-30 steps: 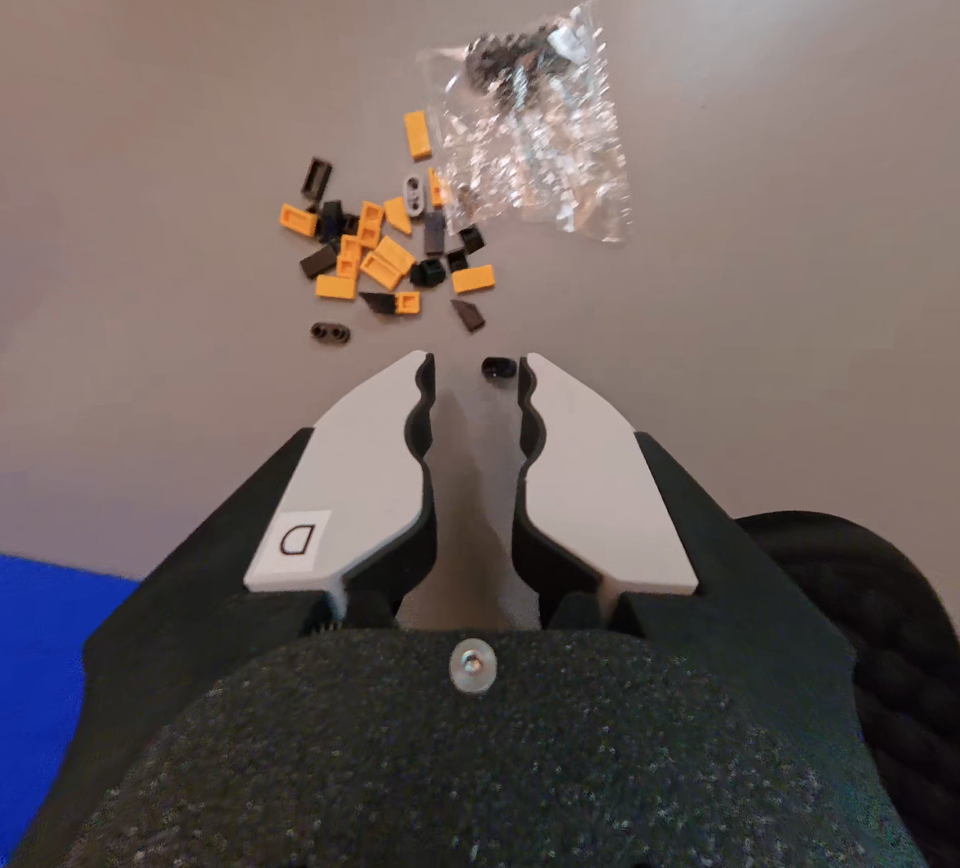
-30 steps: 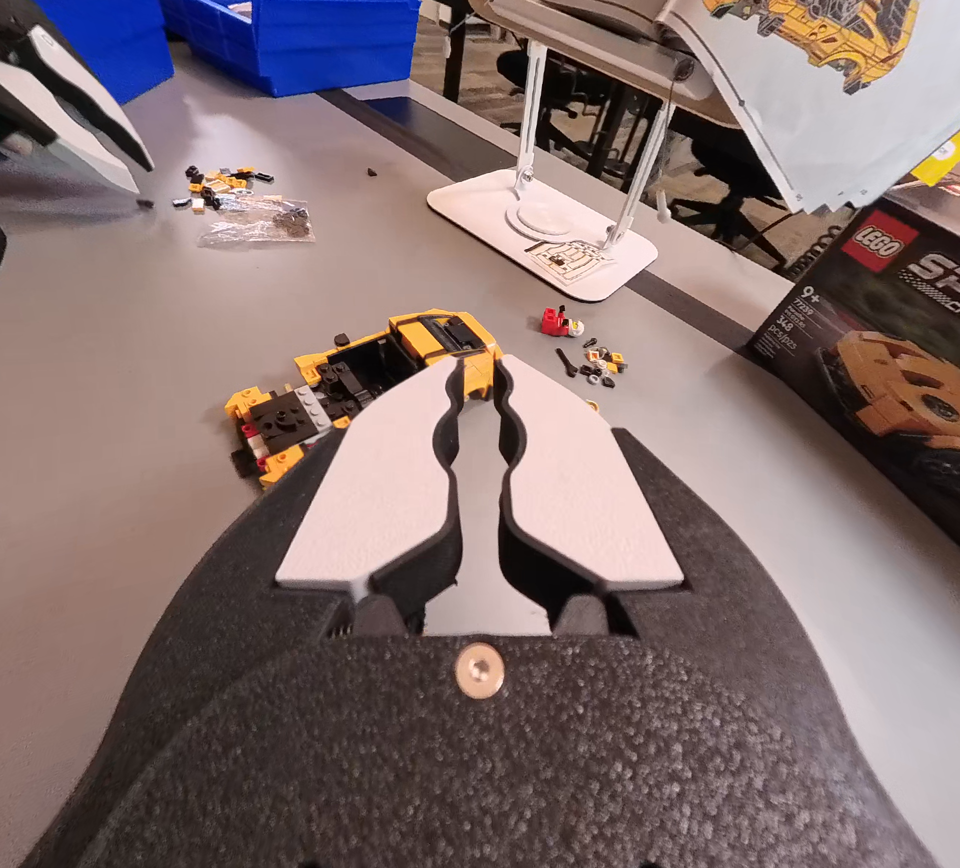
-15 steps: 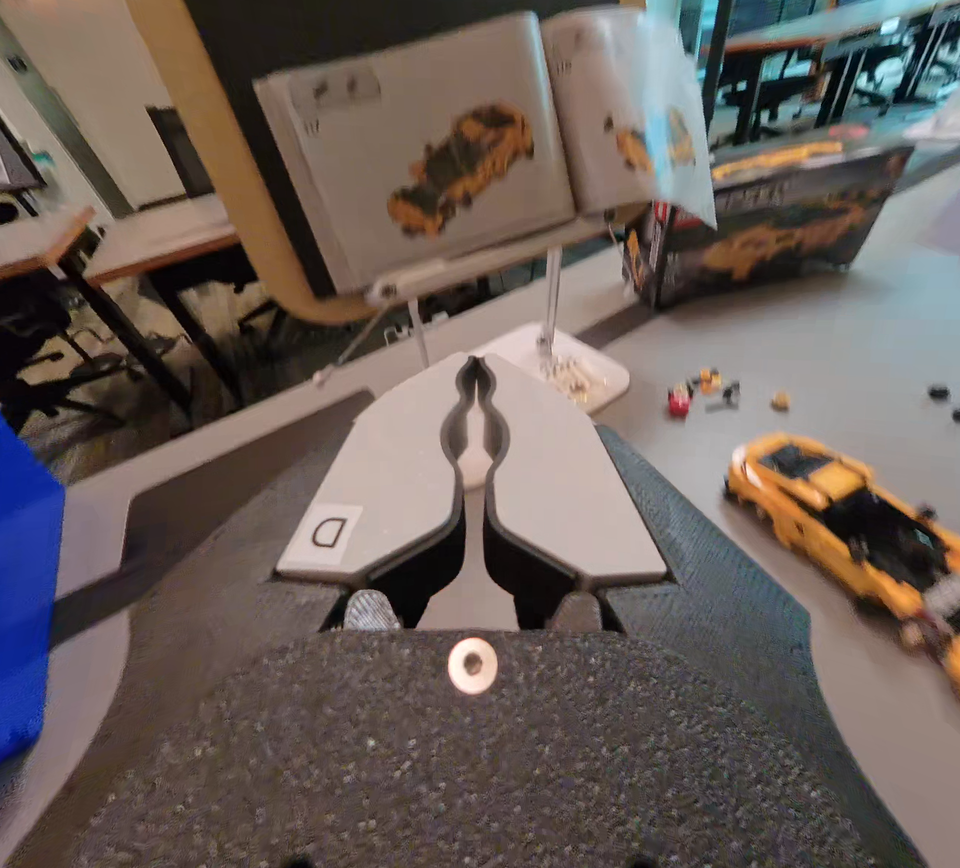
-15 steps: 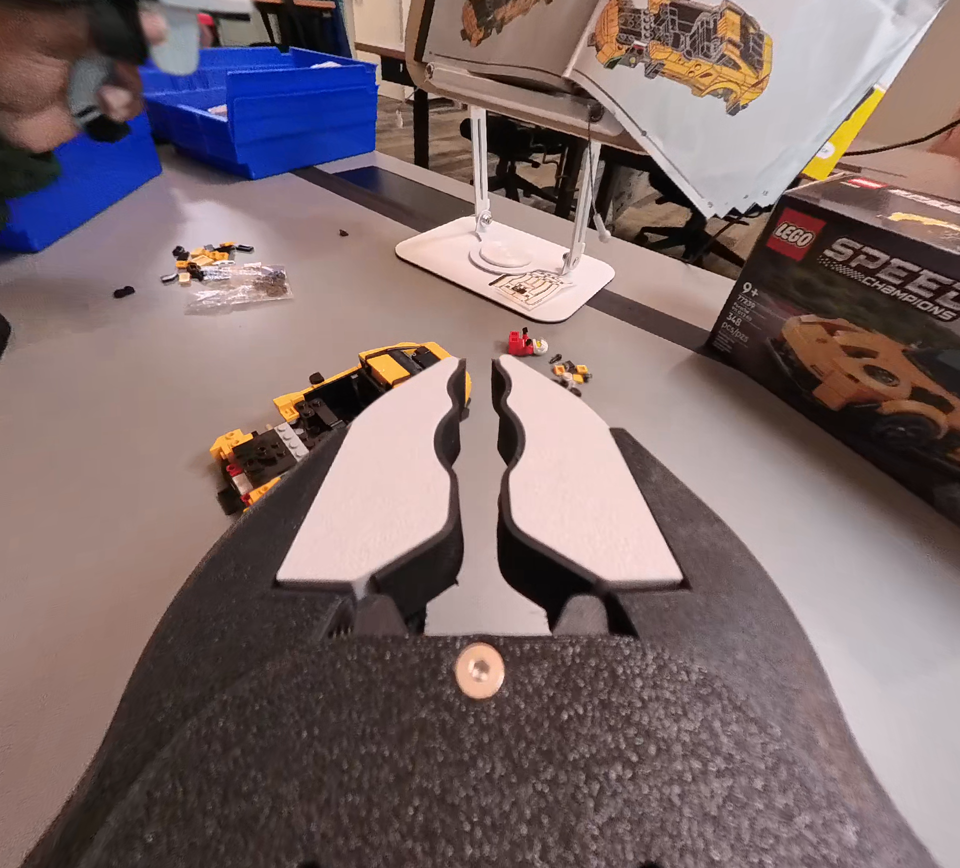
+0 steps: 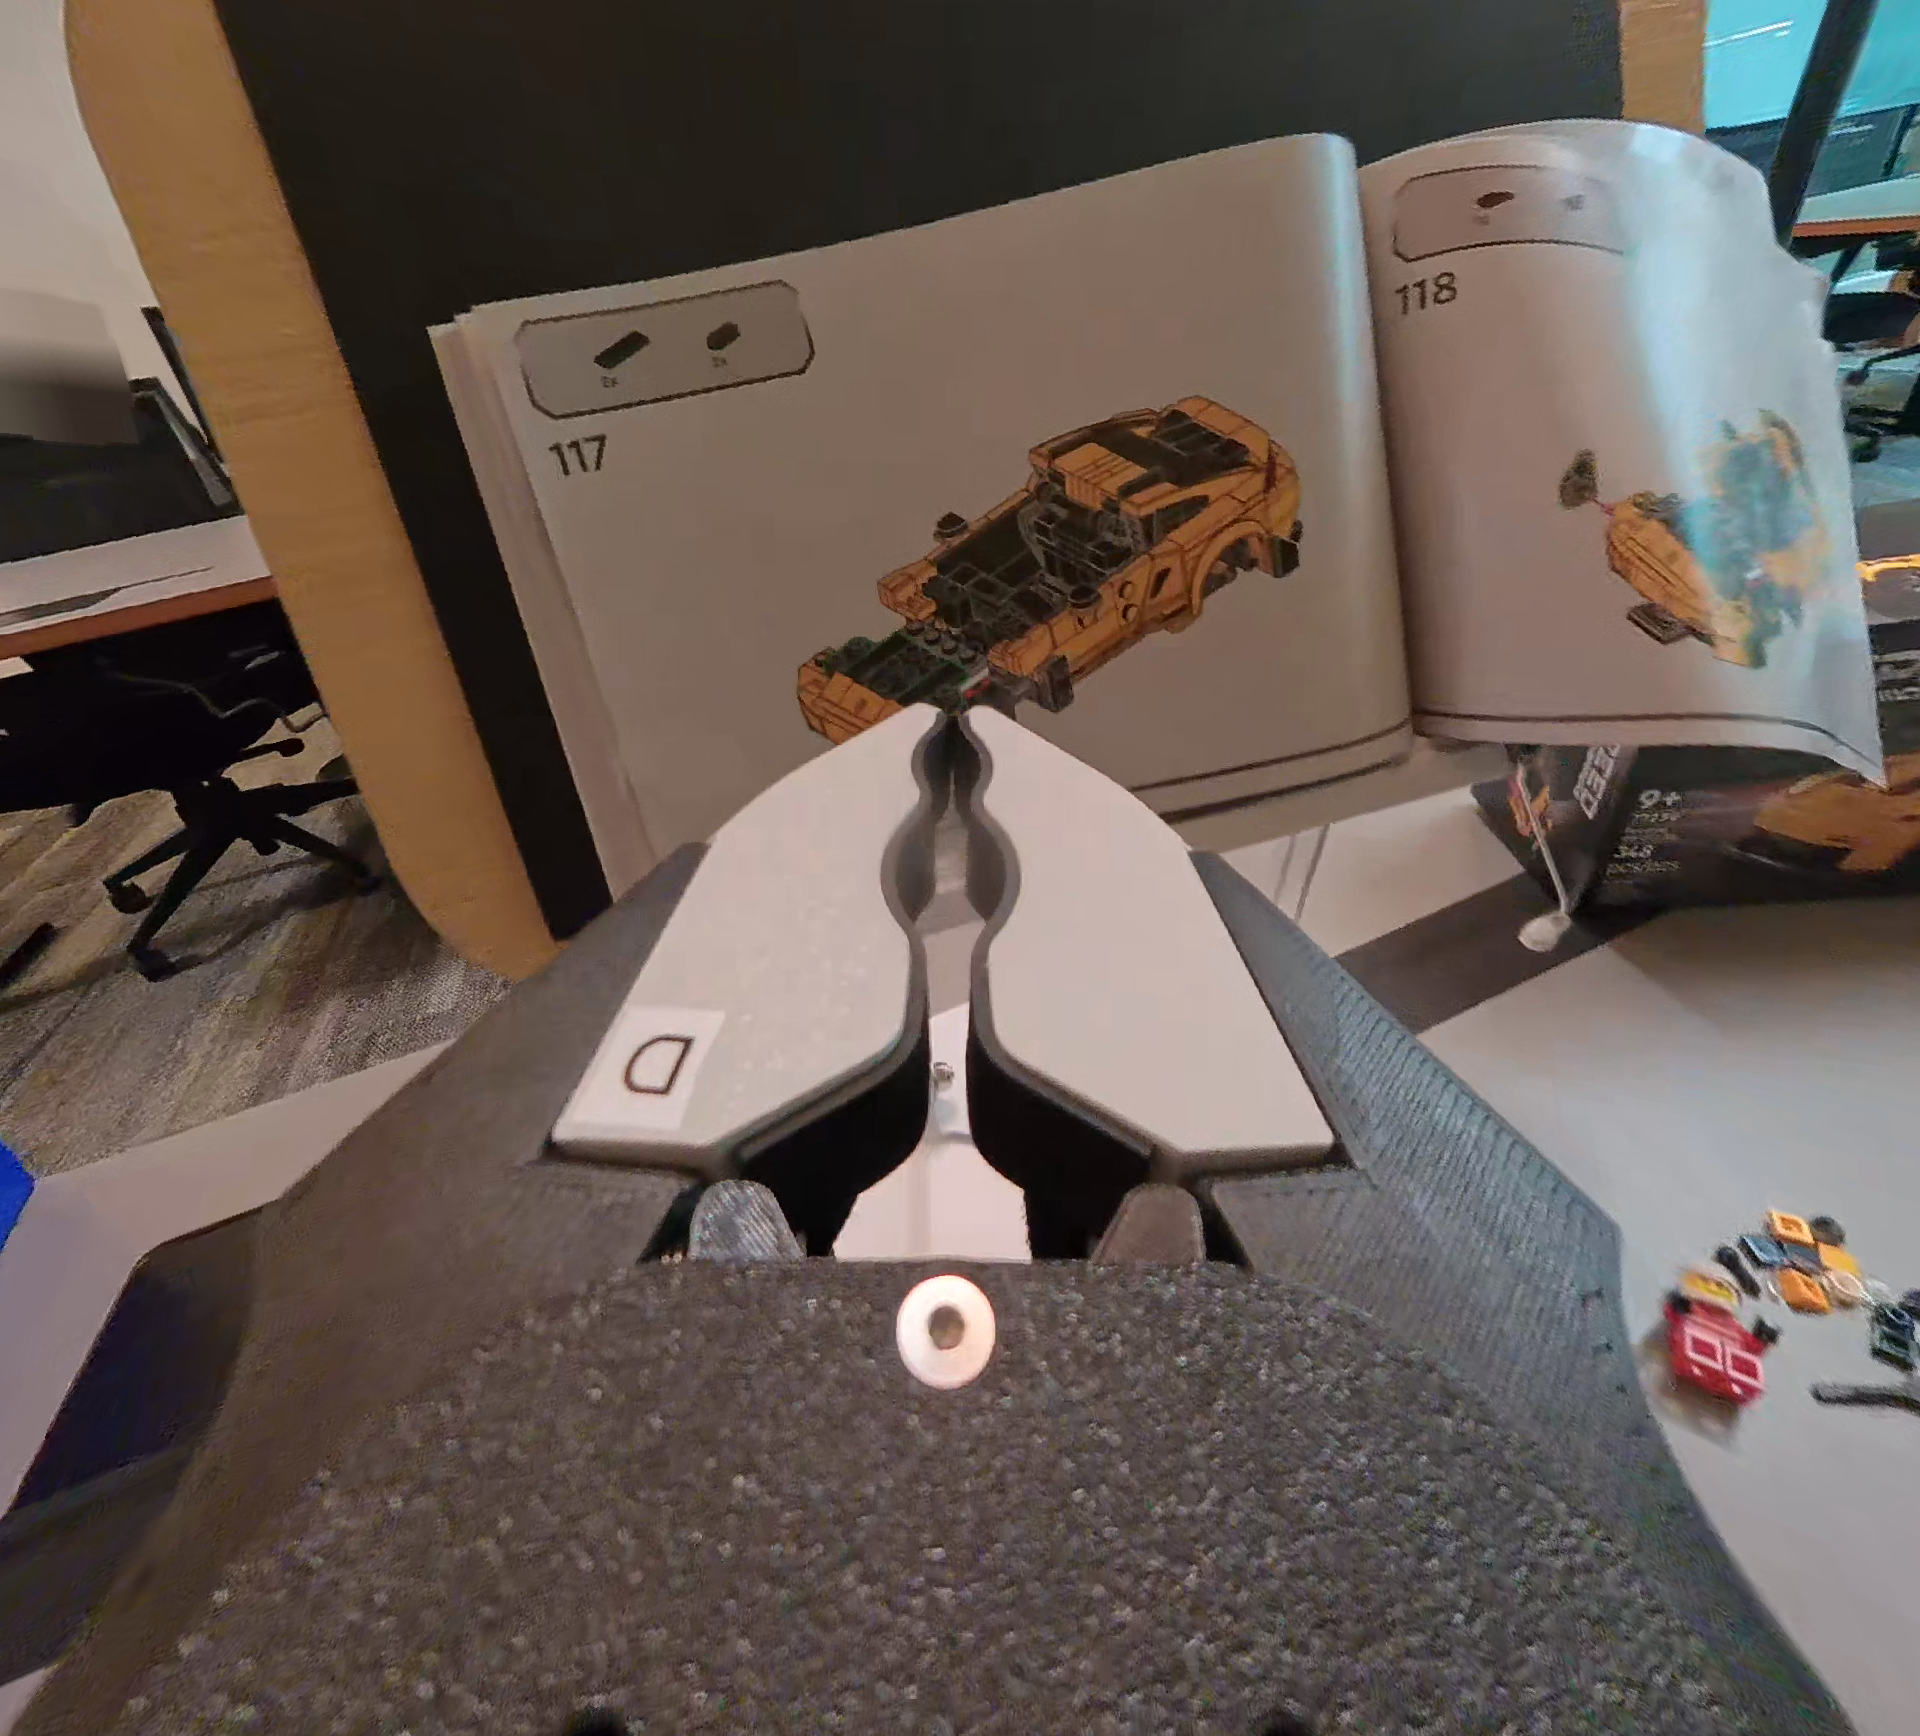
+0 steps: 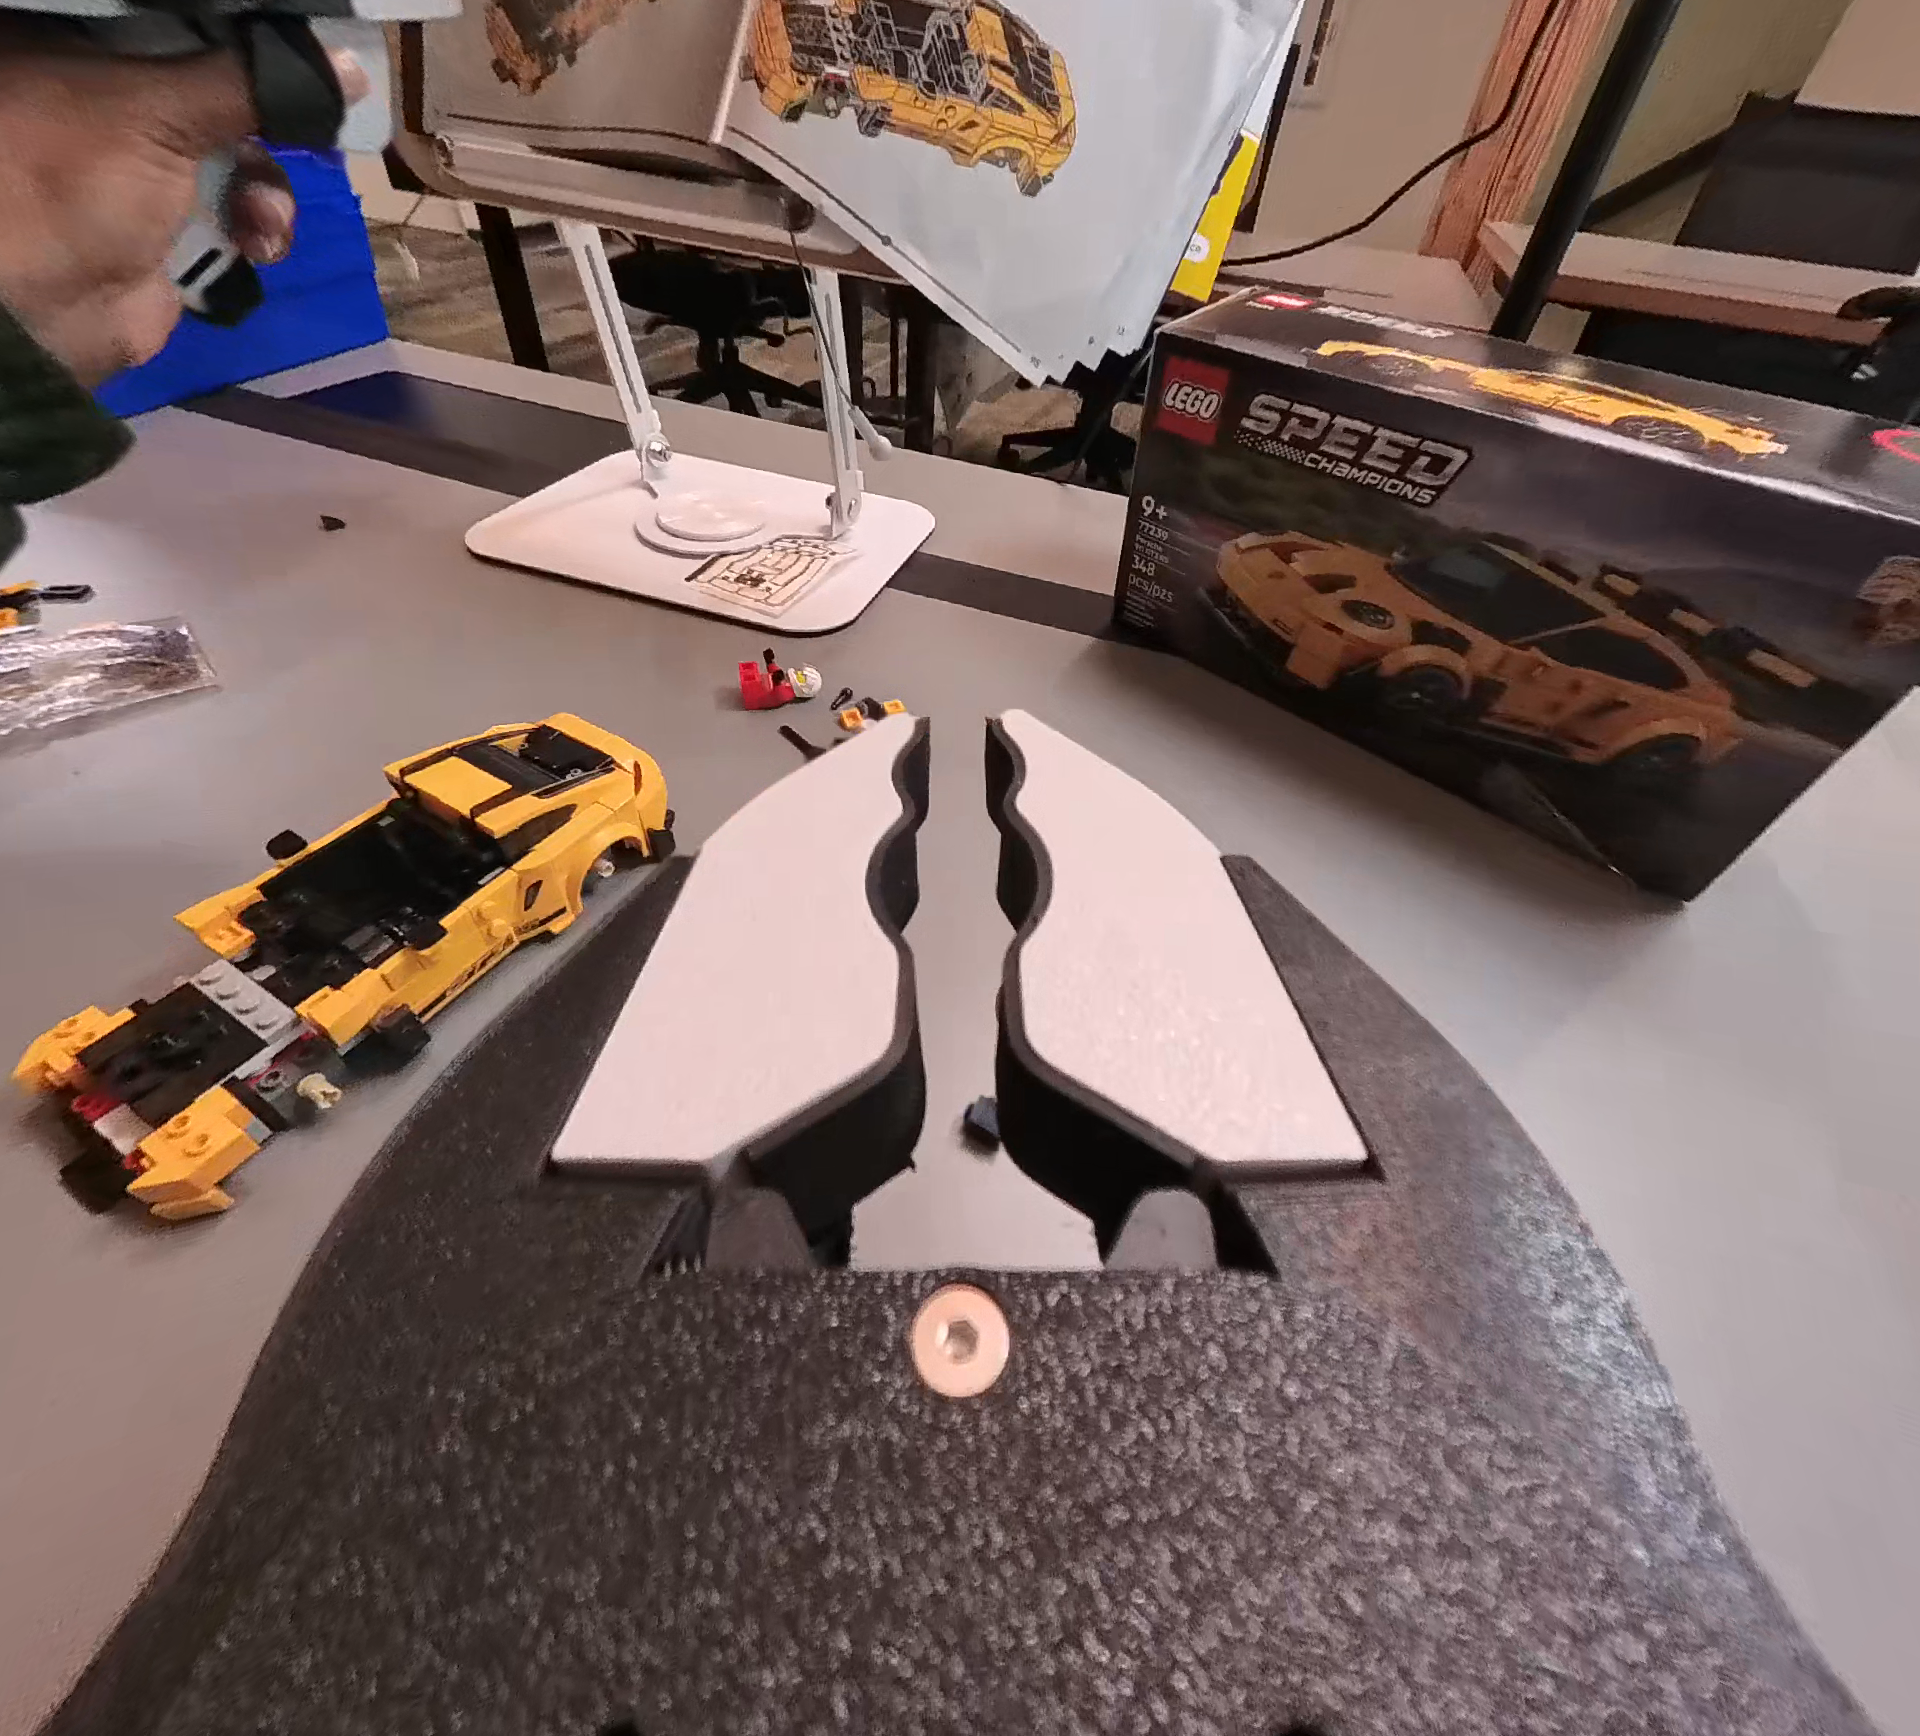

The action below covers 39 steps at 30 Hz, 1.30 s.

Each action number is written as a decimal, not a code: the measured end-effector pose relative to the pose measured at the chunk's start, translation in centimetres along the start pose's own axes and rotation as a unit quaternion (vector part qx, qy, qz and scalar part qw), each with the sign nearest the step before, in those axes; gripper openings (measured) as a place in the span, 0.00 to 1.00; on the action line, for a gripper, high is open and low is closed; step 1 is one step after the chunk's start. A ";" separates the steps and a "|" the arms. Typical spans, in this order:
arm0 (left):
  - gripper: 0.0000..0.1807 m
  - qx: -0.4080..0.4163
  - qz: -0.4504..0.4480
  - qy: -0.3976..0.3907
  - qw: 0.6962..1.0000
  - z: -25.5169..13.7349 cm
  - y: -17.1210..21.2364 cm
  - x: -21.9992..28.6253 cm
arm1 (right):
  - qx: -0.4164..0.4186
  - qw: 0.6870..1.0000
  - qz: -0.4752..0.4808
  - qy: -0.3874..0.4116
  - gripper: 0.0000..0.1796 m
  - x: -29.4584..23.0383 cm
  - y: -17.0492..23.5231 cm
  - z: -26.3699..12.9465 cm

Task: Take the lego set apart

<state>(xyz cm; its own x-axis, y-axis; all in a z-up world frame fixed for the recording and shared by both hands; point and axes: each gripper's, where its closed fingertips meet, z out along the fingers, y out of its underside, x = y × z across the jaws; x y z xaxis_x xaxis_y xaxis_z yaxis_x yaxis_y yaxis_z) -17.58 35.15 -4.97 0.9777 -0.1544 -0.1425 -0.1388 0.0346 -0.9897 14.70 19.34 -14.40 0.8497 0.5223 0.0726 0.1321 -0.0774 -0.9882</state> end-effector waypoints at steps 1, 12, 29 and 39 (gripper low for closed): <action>0.00 -0.002 -0.003 0.002 1.000 0.3 0.0 -0.1 | -0.003 1.000 -0.001 -0.001 0.05 0.0 0.2 0.1; 0.00 -0.027 -0.005 0.009 1.000 1.8 1.3 0.0 | -0.025 1.000 -0.018 -0.001 0.05 -0.2 1.3 0.7; 0.00 -0.039 -0.007 0.012 0.999 2.0 1.6 0.3 | -0.025 0.999 -0.024 0.001 0.05 -0.1 1.3 0.6; 0.00 -0.038 -0.006 0.011 0.999 2.0 1.6 0.2 | -0.022 0.999 -0.024 0.004 0.05 0.0 1.2 0.6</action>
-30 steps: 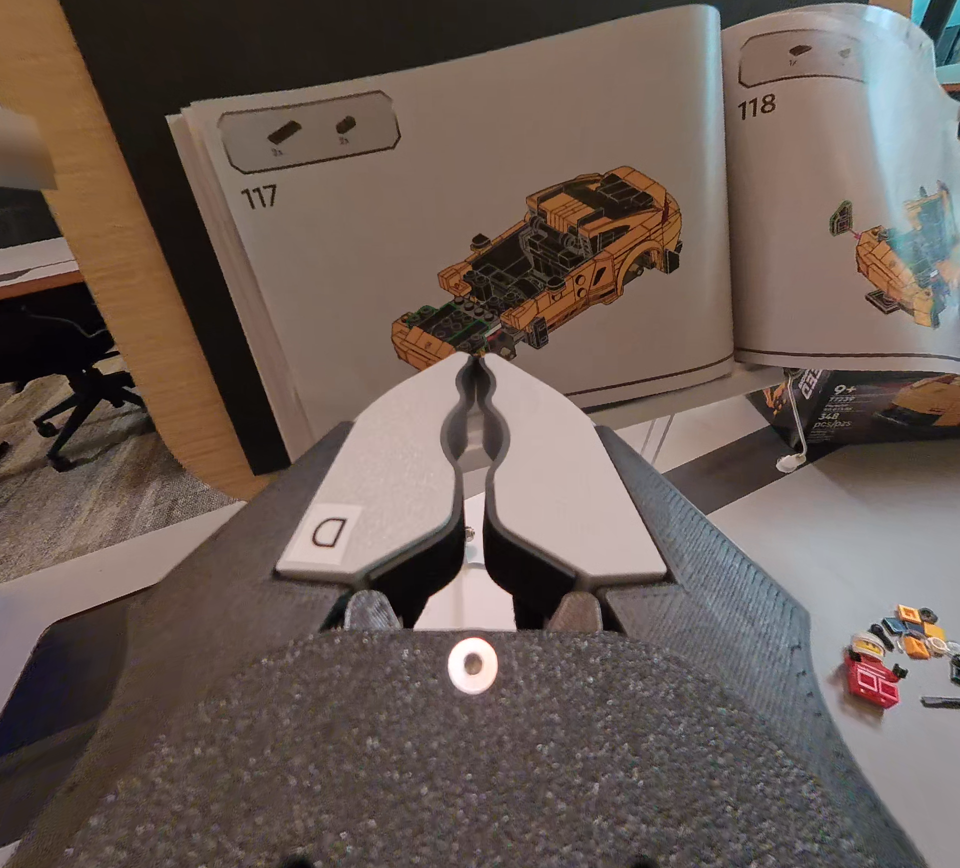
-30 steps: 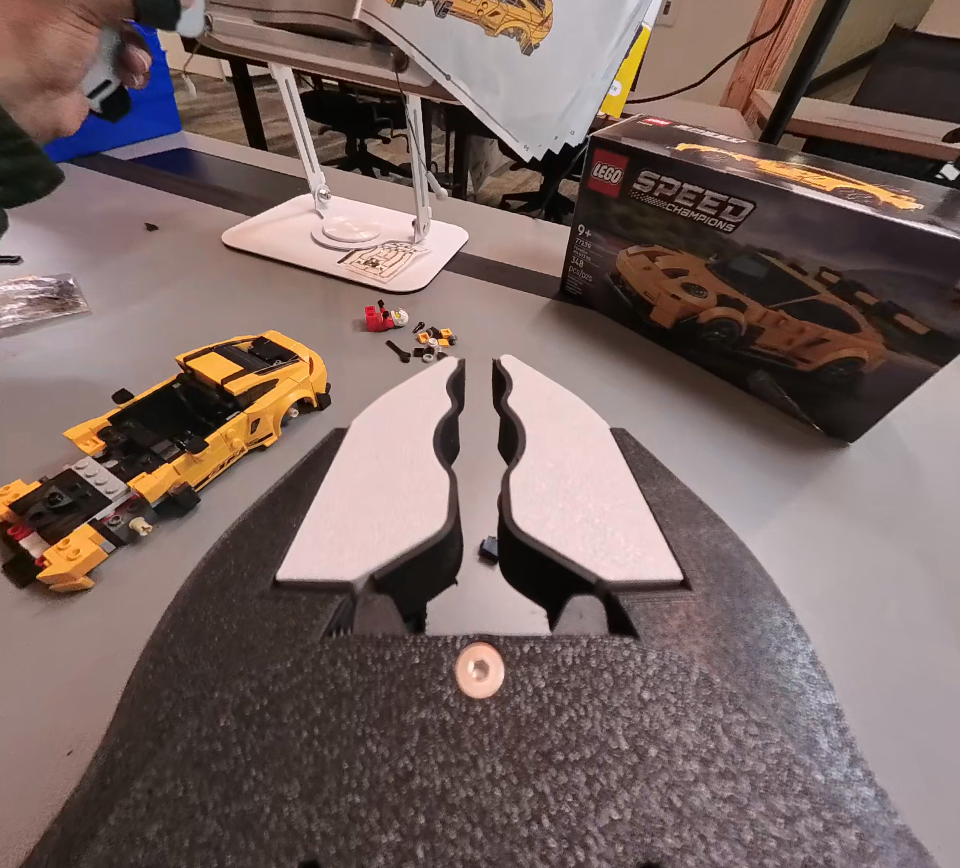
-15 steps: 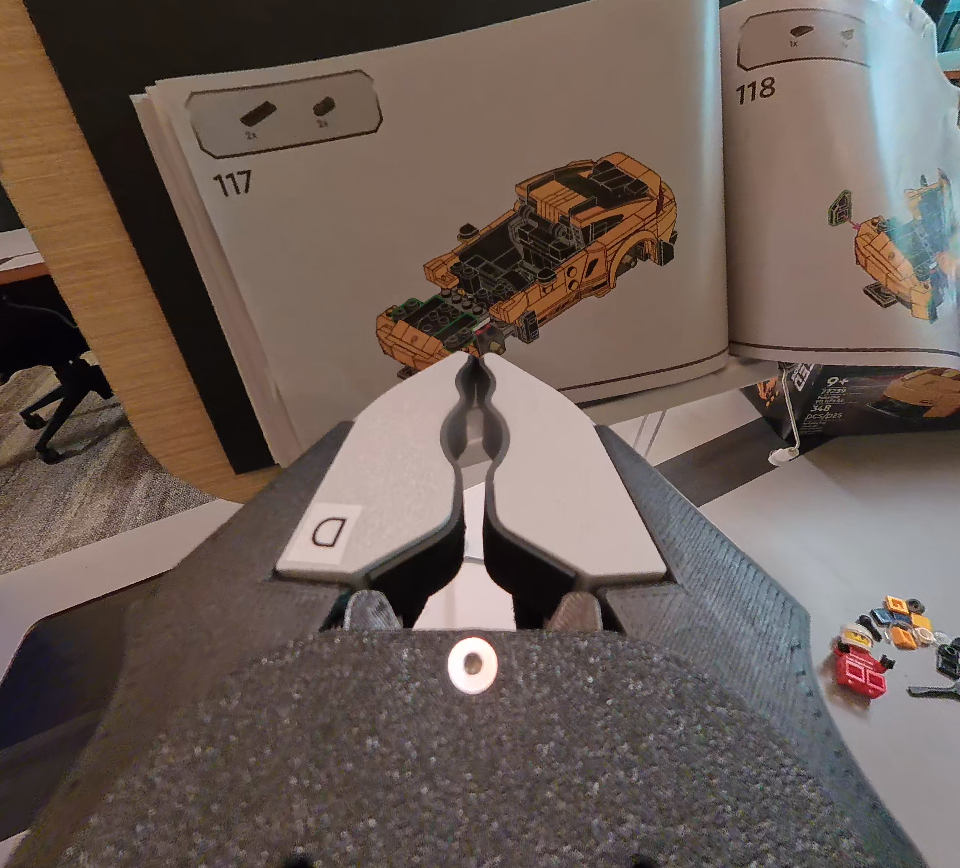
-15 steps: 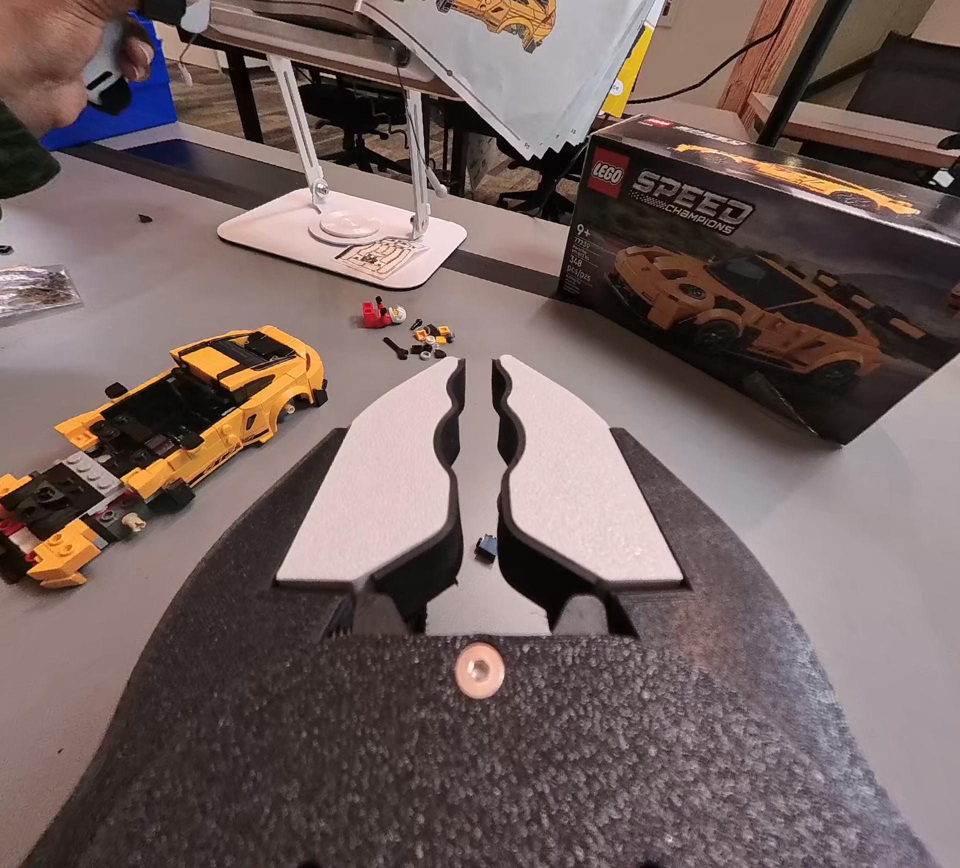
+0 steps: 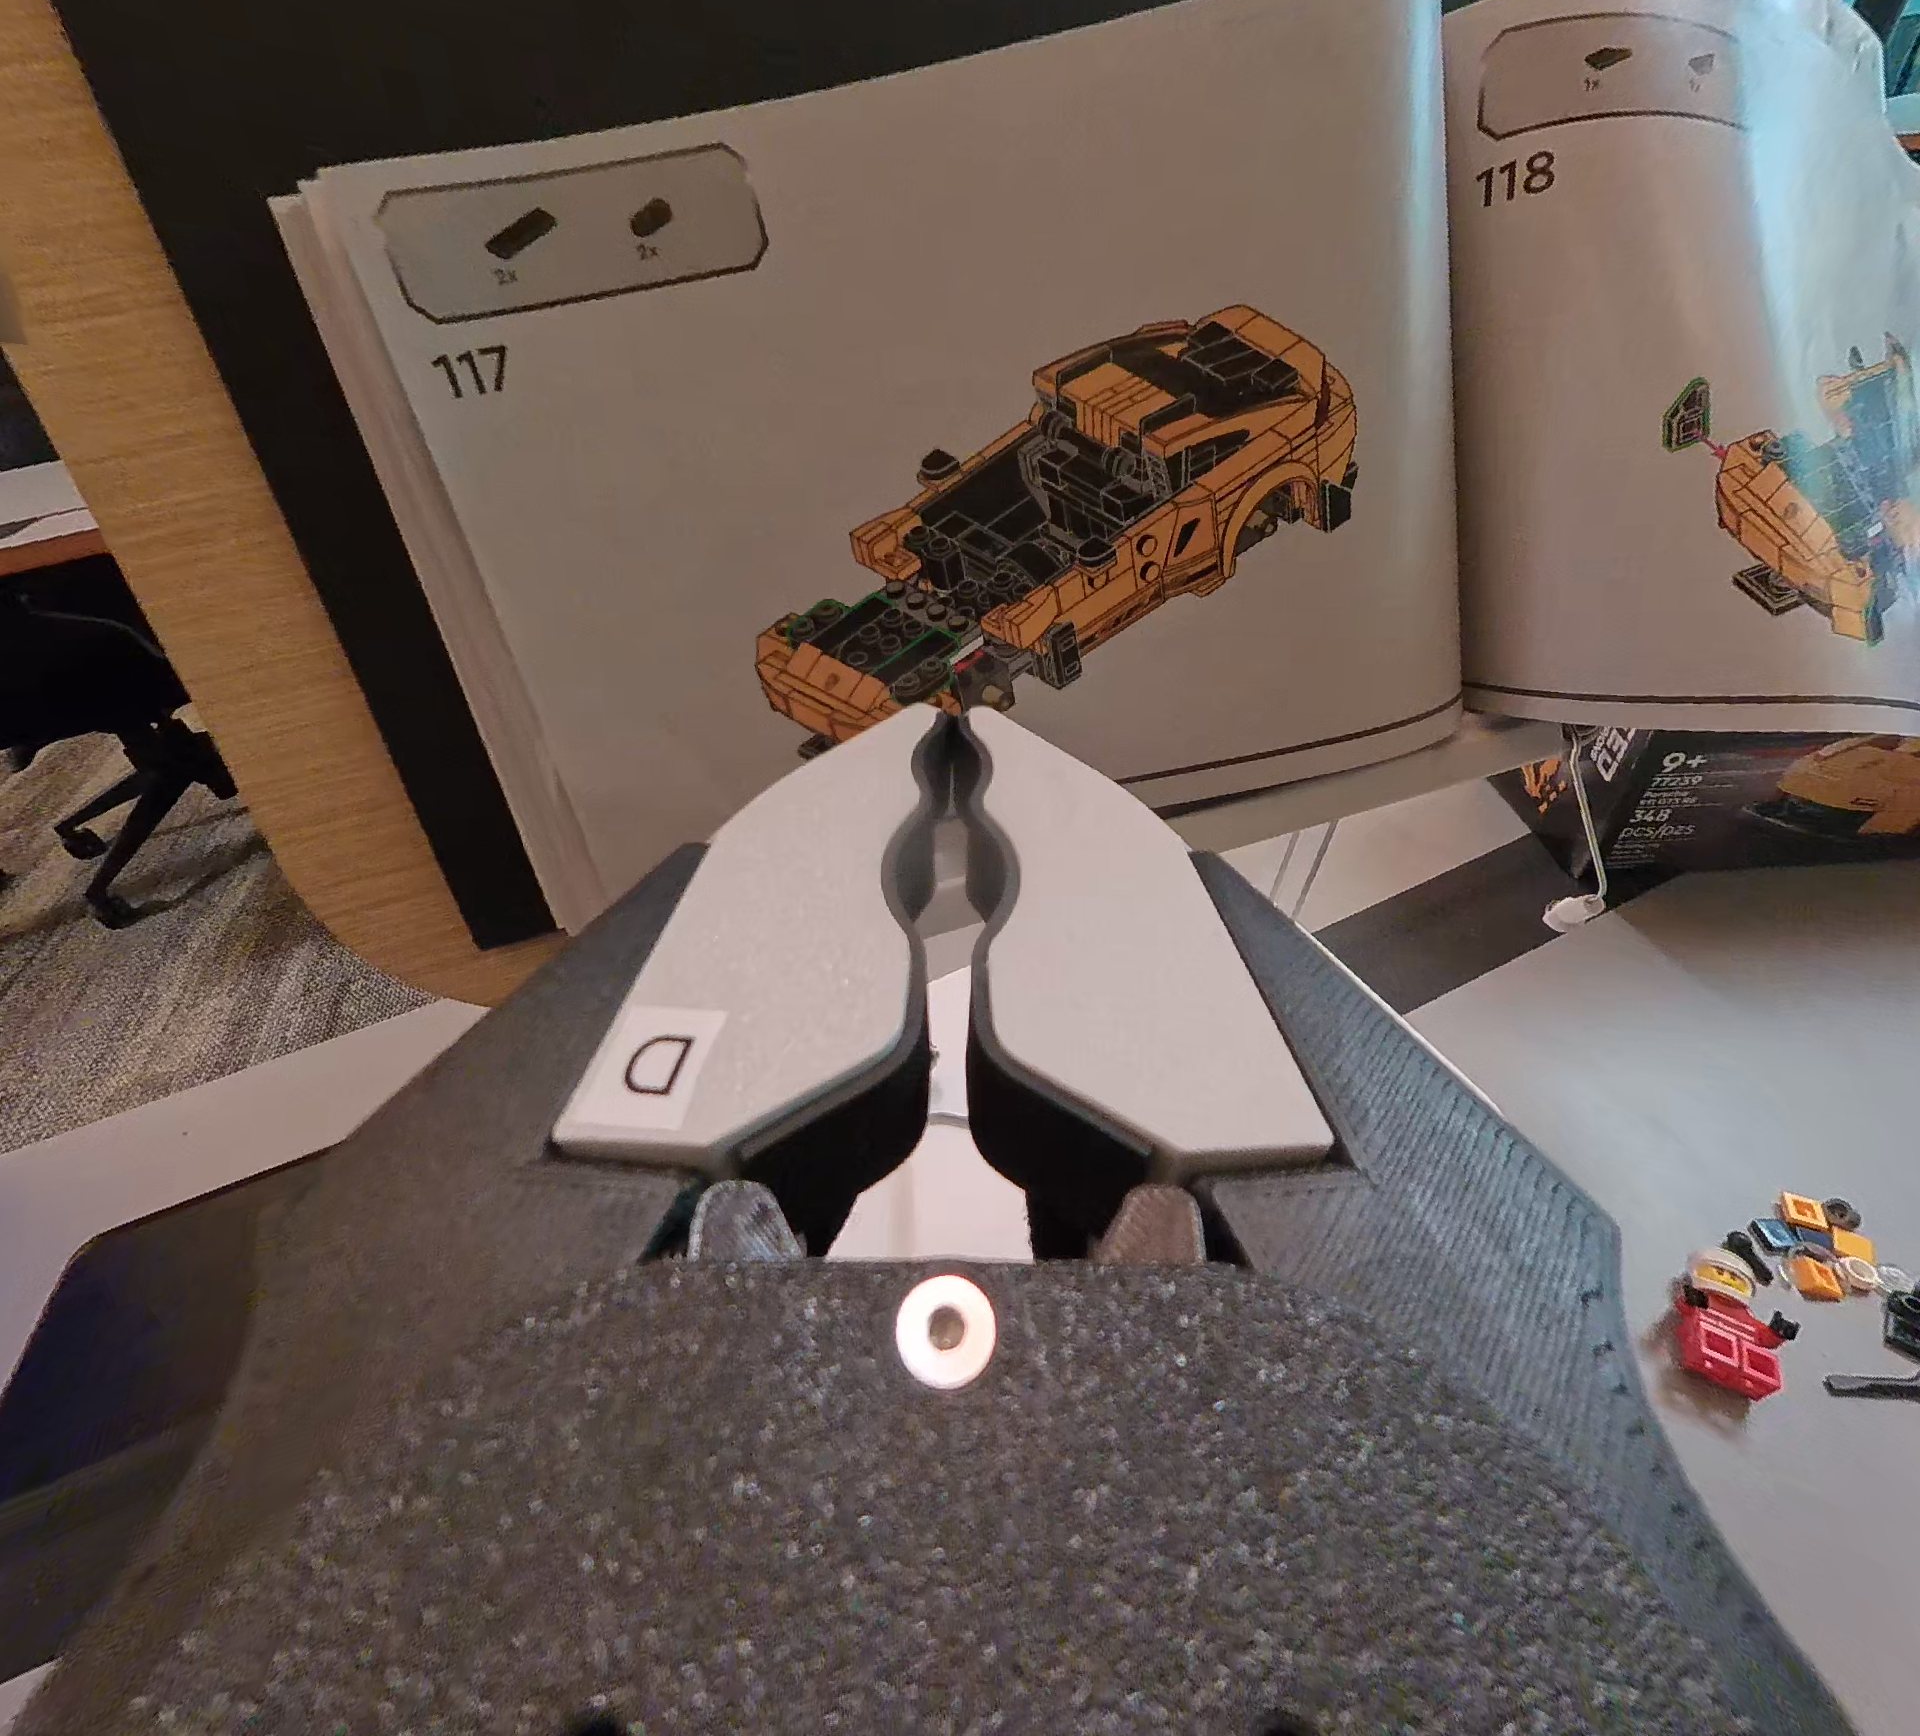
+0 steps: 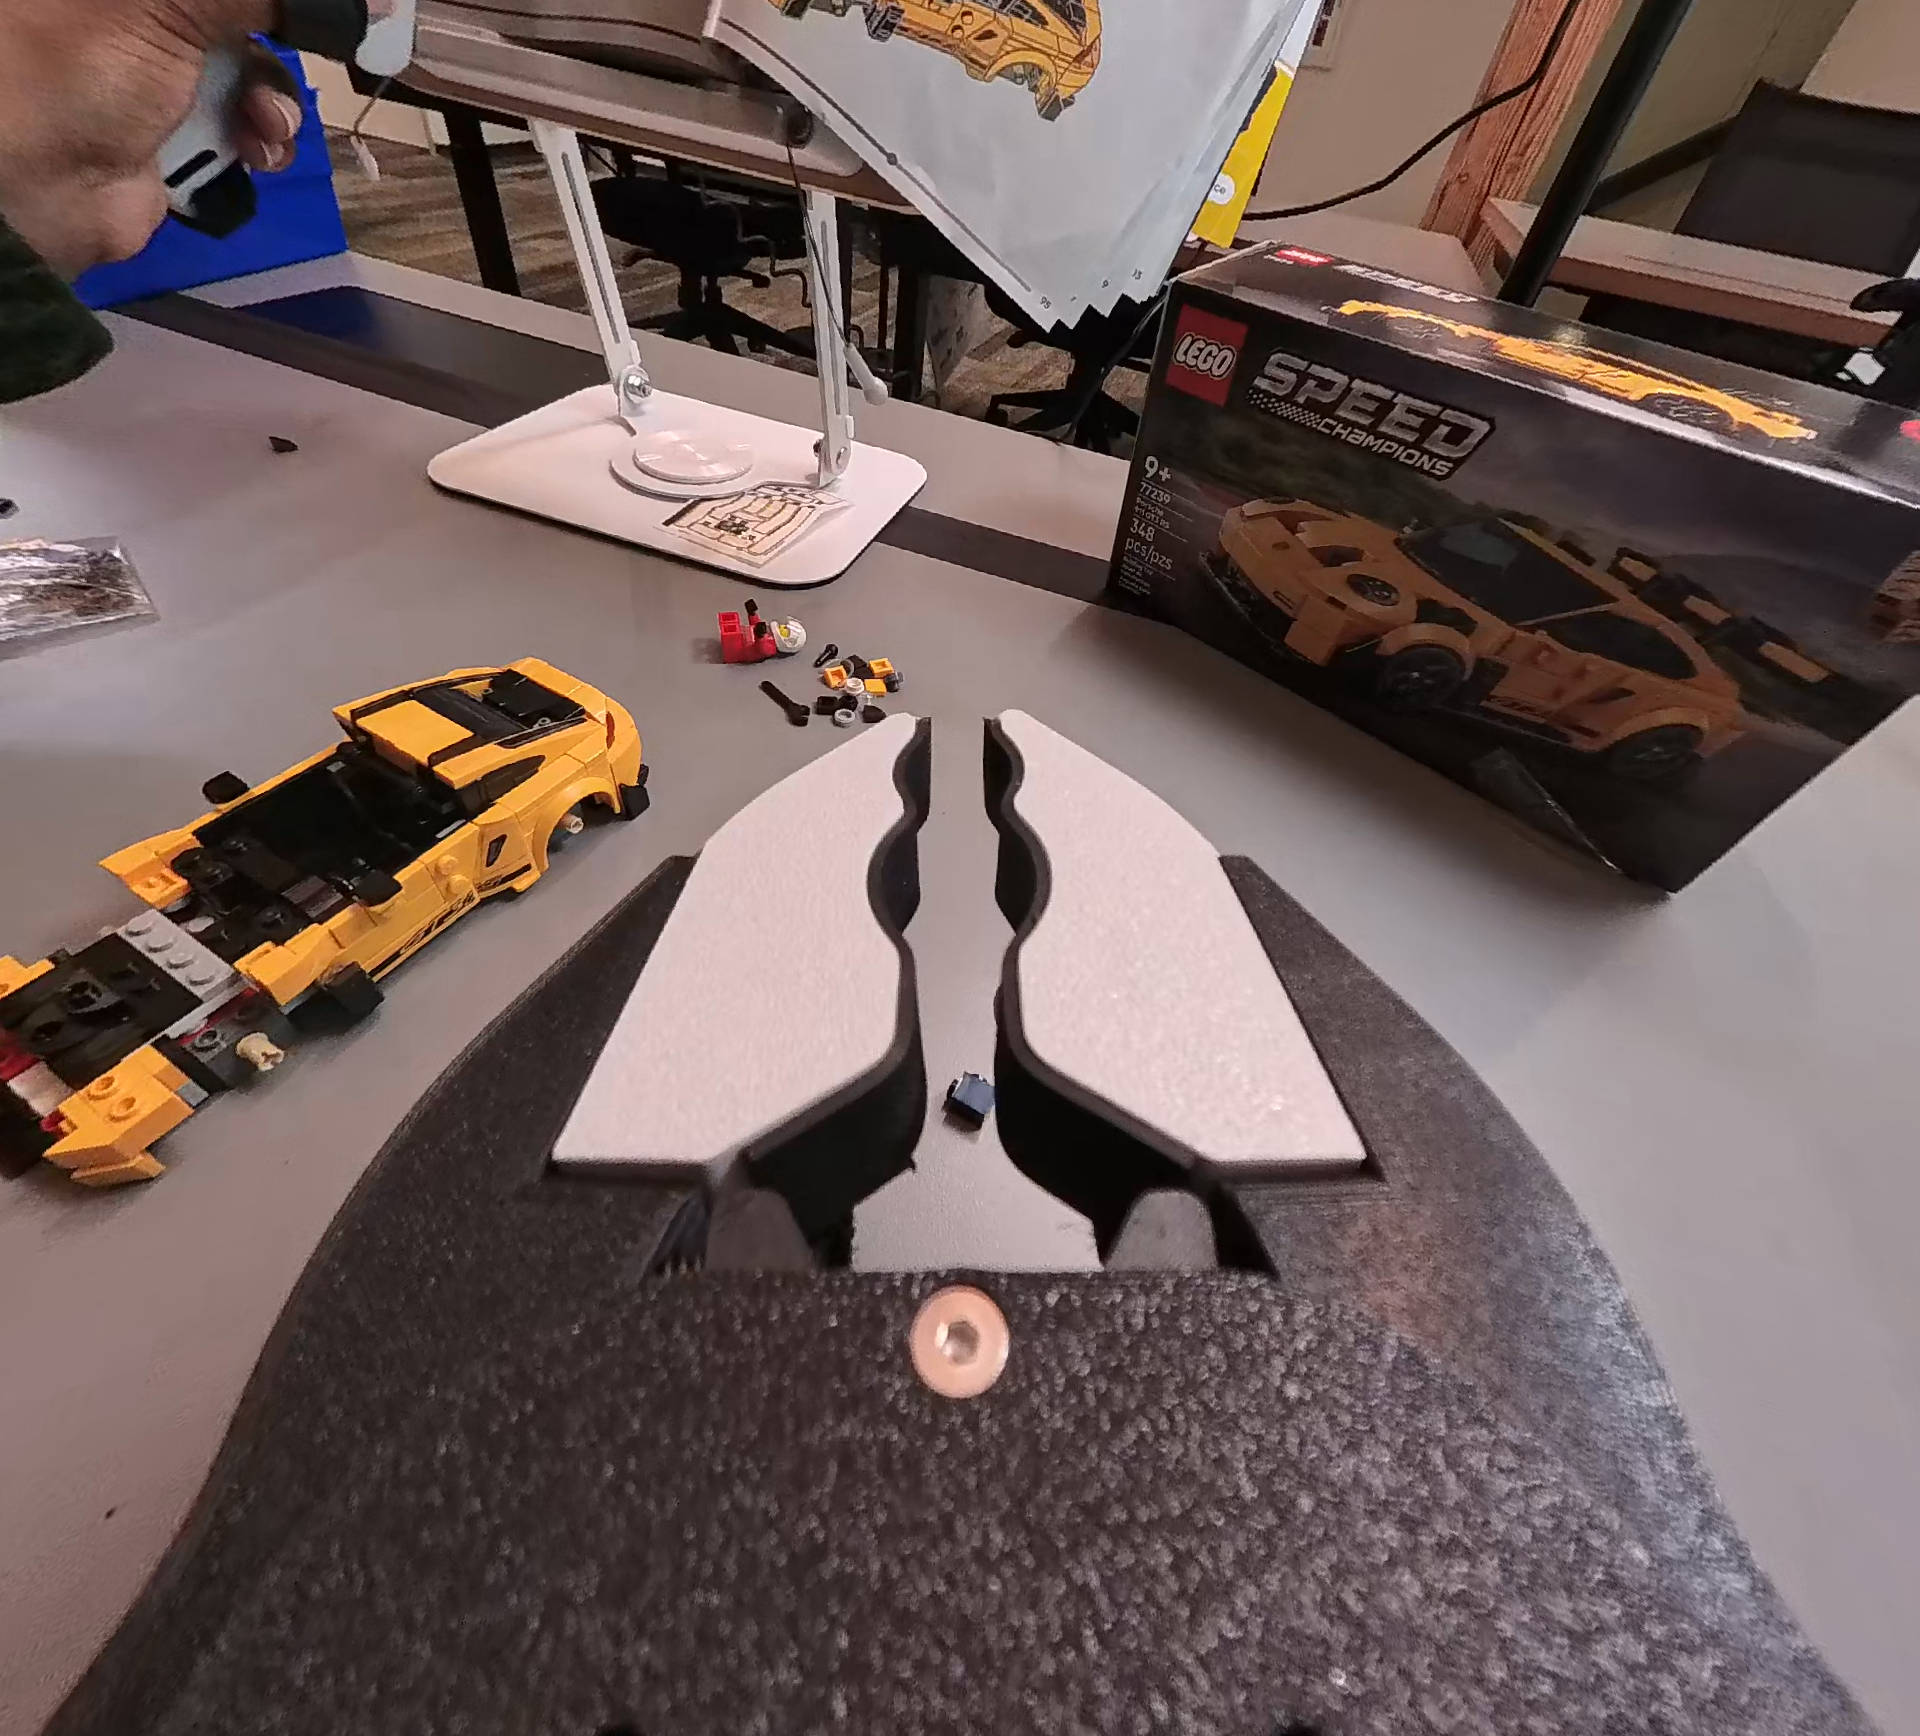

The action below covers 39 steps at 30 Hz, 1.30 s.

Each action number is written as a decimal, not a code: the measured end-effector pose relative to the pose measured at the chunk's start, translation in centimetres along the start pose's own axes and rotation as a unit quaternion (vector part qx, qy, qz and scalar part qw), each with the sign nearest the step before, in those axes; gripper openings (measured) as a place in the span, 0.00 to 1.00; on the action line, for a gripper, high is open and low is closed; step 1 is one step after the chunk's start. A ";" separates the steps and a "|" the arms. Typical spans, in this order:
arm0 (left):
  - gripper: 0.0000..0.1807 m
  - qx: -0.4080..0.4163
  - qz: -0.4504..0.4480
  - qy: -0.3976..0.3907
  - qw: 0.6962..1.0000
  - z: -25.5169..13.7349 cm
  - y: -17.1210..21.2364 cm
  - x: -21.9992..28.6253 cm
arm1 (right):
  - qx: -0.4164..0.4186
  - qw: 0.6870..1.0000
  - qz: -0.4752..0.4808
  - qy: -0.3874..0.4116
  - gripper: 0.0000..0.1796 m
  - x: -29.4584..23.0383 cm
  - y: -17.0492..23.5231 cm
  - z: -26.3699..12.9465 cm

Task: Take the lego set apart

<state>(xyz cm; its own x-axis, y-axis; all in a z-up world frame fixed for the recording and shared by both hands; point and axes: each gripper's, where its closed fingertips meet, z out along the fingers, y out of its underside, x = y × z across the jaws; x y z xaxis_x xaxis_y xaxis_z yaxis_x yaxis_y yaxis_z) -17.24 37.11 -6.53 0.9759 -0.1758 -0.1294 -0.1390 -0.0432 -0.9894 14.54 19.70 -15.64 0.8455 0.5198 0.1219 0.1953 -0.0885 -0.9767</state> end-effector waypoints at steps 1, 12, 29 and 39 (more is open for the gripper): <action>0.00 0.002 0.002 -0.003 1.000 0.0 -0.1 -0.1 | 0.000 1.000 0.000 0.001 0.05 0.0 0.0 0.0; 0.00 0.053 0.014 -0.048 0.997 0.1 -6.6 -4.8 | -0.003 1.000 0.002 0.002 0.05 0.1 0.2 0.1; 0.00 0.053 0.024 -0.060 0.996 0.4 -7.4 -6.2 | -0.006 1.000 0.001 0.000 0.05 0.0 0.3 0.2; 0.00 0.048 0.032 -0.037 0.998 1.4 -7.6 -4.2 | -0.006 1.000 0.002 0.000 0.05 0.1 0.3 0.2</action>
<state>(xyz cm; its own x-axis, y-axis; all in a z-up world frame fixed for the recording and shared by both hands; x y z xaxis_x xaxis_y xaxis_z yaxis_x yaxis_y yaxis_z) -20.03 39.53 1.48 0.9757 -0.1023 -0.1935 -0.1880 0.0609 -0.9803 14.57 19.84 -15.96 0.8460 0.5200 0.1181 0.1977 -0.1003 -0.9751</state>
